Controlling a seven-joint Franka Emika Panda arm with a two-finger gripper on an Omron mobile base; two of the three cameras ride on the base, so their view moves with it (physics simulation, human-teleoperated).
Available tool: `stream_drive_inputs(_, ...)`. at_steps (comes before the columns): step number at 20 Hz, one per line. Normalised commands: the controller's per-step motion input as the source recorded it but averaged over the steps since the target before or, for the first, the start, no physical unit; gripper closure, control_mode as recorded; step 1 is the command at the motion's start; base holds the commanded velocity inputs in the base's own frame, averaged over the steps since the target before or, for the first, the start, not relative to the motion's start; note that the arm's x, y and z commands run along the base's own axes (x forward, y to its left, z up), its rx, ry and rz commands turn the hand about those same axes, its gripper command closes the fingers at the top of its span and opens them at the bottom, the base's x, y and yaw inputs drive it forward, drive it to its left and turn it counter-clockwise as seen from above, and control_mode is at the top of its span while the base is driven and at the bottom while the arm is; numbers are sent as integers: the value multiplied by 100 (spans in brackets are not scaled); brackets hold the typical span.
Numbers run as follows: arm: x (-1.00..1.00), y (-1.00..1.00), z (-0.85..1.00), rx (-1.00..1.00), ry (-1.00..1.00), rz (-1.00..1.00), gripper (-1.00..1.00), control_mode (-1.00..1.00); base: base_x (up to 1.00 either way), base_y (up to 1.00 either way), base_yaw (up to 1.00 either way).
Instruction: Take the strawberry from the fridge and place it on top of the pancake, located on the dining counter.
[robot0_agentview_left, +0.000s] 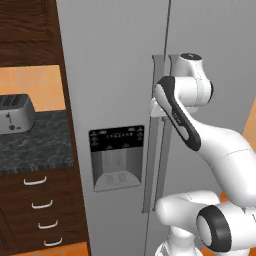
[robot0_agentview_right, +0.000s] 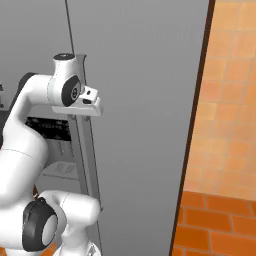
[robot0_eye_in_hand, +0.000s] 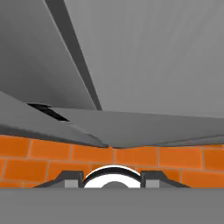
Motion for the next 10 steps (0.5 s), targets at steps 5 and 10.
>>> stream_drive_inputs(5, -7, 0, 0, 0, -2, 0, -100, 100, -34, 5, -1)
stream_drive_inputs(10, 0, 0, 0, 0, 0, 0, -100, 100, -36, 42, -25)
